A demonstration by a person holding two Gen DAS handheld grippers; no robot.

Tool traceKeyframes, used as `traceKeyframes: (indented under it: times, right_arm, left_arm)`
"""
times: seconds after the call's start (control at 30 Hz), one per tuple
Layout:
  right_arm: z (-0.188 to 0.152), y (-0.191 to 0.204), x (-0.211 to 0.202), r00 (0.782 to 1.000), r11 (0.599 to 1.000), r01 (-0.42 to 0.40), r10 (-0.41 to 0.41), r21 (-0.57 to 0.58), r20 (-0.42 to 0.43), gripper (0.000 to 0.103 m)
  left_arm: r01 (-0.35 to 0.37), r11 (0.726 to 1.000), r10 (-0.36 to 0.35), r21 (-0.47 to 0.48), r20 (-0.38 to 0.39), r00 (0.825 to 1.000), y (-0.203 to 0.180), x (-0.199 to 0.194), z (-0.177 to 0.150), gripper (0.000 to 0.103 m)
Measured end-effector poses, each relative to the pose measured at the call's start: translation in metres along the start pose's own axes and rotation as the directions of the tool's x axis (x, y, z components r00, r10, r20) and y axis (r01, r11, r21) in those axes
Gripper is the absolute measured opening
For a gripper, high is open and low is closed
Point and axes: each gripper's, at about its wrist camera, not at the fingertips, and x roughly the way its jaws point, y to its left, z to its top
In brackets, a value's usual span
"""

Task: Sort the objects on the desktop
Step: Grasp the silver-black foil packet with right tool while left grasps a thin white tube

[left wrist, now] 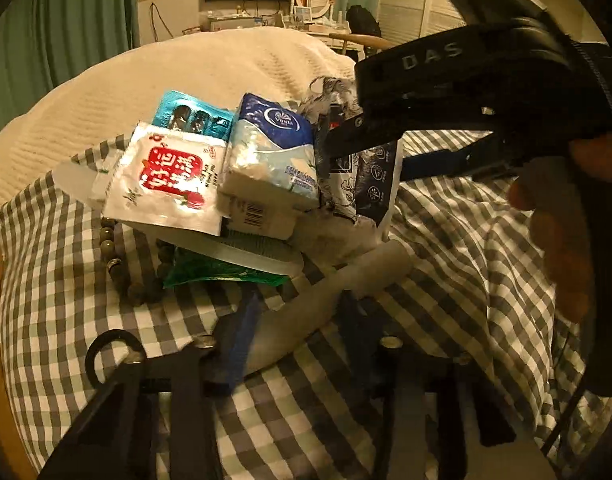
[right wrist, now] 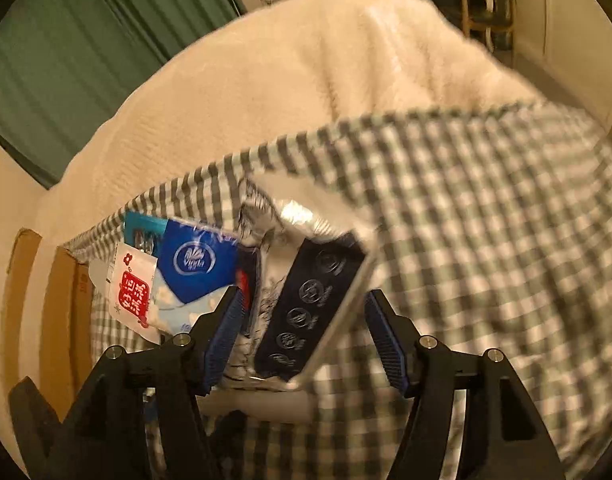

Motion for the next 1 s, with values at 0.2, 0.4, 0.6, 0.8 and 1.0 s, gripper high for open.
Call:
traceKeyframes:
  times: [0.2, 0.4, 0.6, 0.8, 1.0]
  right_arm:
    - [-0.003, -0.004, -0.006, 0.998, 0.996, -0.062, 0.063, 0.068, -0.004, 0.022]
    - [-0.004, -0.002, -0.049, 0.996, 1.000, -0.004, 0.006, -0.018, 0.090, 0.015]
    - [-0.008, -0.011, -0.083, 0.989, 0.997, 0.006, 0.005, -0.076, 0.145, 0.015]
    - [-0.007, -0.018, -0.073, 0.993, 0.997, -0.006, 0.015, -0.079, 0.119, 0.015]
    - [-0.014, -0.015, -0.075, 0.993, 0.997, -0.014, 0.023, -0.082, 0.117, 0.015]
  left_arm:
    - [0.062, 0.997, -0.060, -0.056, 0.022, 0.998, 0.004, -0.020, -0.012, 0.009]
    - [0.128, 0.988, -0.127, -0.088, 0.015, 0.992, 0.010, -0.044, -0.019, 0.001]
    - [0.126, 0.992, -0.127, -0.031, -0.031, 0.991, -0.001, -0.031, -0.018, 0.003]
    - [0.107, 0.994, -0.108, -0.033, -0.011, 0.994, 0.007, -0.033, -0.024, 0.005]
    - [0.137, 0.989, -0.138, -0.053, -0.027, 0.990, 0.025, -0.024, -0.015, 0.005]
